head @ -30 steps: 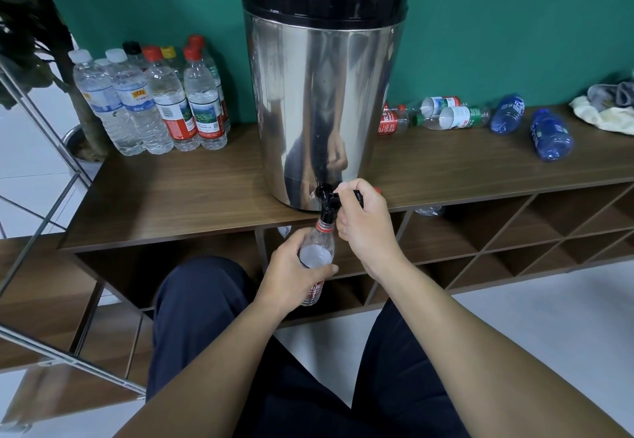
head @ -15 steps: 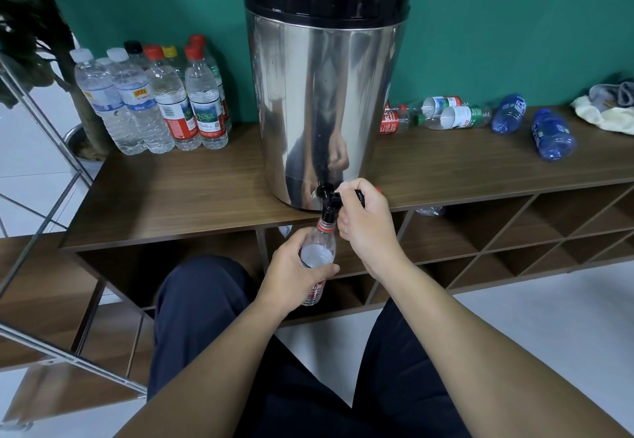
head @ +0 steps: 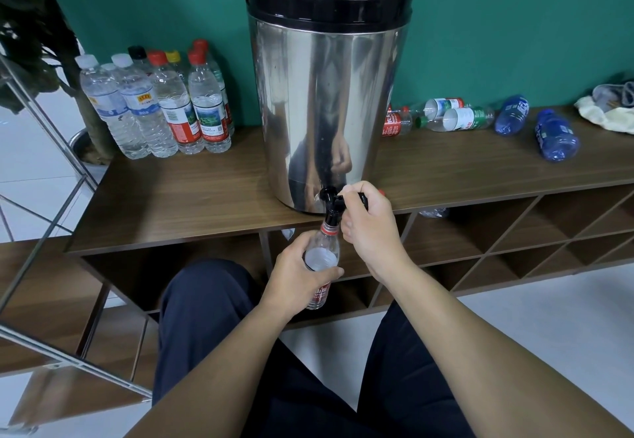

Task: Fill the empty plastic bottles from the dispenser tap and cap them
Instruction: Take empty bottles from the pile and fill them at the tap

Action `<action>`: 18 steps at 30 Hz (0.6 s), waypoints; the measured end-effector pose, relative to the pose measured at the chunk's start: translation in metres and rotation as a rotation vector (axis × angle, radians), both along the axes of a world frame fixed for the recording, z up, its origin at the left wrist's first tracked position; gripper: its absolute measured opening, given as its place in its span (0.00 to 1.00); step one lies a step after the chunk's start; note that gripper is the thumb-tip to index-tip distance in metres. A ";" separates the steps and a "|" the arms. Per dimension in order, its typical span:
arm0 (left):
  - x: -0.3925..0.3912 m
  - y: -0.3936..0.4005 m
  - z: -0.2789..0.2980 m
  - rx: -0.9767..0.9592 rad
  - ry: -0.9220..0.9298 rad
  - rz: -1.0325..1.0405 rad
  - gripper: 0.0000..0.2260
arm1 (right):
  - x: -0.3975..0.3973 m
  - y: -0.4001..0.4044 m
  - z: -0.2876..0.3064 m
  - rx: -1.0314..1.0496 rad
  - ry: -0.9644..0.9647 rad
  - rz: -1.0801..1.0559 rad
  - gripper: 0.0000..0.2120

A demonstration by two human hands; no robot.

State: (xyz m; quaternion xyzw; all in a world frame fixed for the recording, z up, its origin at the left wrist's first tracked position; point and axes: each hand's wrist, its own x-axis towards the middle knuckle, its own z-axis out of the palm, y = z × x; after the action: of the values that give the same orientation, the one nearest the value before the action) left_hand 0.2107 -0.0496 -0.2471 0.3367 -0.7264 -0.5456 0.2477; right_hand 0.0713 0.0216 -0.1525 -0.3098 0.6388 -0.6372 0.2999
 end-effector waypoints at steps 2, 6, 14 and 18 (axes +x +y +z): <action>-0.001 0.000 0.000 0.001 0.007 0.000 0.29 | 0.000 0.000 0.000 -0.003 0.000 0.000 0.09; -0.001 0.000 -0.001 0.000 0.013 0.007 0.28 | -0.001 0.000 -0.001 -0.011 -0.010 0.001 0.09; 0.000 0.001 -0.001 0.013 -0.006 0.003 0.30 | -0.001 0.001 0.000 -0.003 0.006 0.008 0.10; -0.001 0.001 -0.001 0.019 -0.010 0.006 0.30 | 0.000 0.001 0.001 -0.009 -0.002 0.011 0.10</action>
State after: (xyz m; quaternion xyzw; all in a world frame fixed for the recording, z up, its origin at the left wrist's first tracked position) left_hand 0.2100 -0.0482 -0.2478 0.3439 -0.7212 -0.5502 0.2426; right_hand 0.0712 0.0227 -0.1519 -0.3139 0.6338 -0.6389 0.3026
